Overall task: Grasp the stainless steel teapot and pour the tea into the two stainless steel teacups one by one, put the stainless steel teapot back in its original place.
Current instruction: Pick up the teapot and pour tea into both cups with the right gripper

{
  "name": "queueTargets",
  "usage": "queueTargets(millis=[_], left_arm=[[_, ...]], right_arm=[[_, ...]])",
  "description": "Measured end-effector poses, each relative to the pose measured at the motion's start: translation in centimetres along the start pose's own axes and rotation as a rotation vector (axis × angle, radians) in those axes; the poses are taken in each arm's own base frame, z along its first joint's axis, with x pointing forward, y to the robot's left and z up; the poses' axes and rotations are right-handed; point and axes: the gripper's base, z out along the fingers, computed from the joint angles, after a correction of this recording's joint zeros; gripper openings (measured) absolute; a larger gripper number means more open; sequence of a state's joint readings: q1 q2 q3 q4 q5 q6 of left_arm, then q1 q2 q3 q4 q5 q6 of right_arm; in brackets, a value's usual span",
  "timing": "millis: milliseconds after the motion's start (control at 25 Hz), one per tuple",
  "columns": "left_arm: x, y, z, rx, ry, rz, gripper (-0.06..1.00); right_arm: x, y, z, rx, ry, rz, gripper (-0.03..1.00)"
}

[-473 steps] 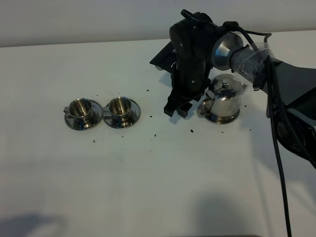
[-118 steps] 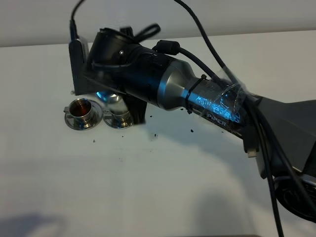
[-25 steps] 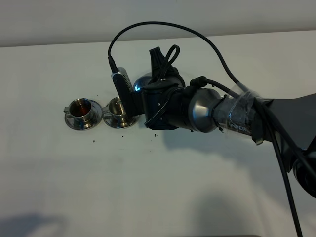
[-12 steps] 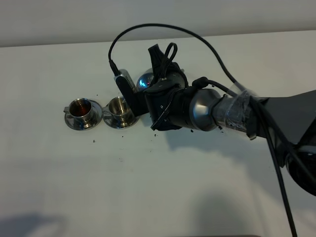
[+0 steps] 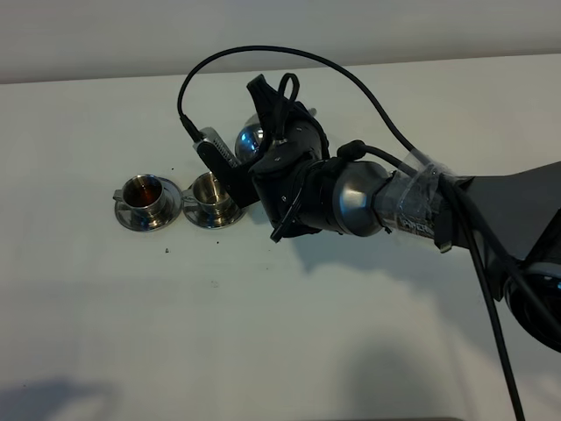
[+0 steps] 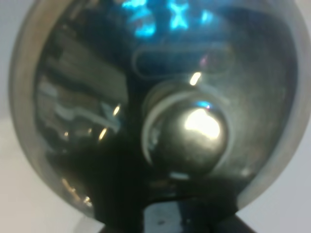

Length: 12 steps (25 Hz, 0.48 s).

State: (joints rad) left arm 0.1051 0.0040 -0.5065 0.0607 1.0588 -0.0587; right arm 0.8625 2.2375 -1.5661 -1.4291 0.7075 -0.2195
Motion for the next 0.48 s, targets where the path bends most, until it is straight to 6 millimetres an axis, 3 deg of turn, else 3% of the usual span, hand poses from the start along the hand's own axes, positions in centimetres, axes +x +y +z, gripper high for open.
queueTargets(millis=[480], left_arm=[[0.0, 0.0, 0.0, 0.0, 0.0, 0.001, 0.44]], right_arm=[[-0.5, 0.01, 0.61, 0.072, 0.01, -0.126, 0.18]])
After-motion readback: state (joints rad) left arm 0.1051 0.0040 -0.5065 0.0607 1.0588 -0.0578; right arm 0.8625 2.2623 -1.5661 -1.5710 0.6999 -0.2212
